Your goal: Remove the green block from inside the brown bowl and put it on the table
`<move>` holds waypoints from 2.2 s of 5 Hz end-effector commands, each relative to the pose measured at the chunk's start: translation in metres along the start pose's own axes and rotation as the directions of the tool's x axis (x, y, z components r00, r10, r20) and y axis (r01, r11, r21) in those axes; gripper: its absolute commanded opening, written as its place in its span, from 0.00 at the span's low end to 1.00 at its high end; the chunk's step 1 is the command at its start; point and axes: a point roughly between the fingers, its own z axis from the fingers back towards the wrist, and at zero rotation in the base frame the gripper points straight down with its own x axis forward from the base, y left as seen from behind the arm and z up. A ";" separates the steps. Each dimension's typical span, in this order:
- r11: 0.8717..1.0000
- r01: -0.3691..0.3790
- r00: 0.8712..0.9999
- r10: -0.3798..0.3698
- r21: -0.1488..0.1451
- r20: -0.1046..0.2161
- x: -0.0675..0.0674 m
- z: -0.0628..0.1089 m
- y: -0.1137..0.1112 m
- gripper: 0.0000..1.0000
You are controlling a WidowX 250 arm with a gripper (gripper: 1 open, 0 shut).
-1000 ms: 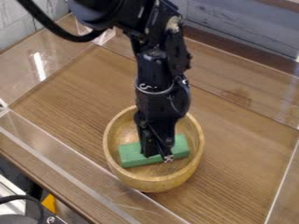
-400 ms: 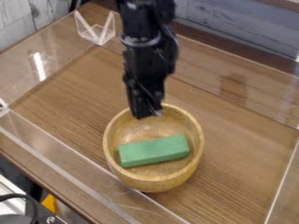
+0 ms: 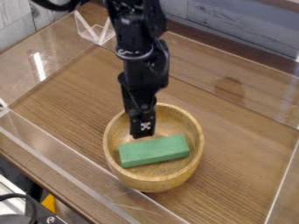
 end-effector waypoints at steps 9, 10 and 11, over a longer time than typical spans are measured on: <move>0.987 0.159 0.987 -0.160 0.009 0.011 -0.007 -0.013 -0.011 0.00; 0.993 0.117 0.993 -0.117 0.010 0.015 -0.008 -0.010 -0.013 0.00; 0.991 0.133 0.991 -0.133 0.010 0.016 0.000 -0.010 -0.018 0.00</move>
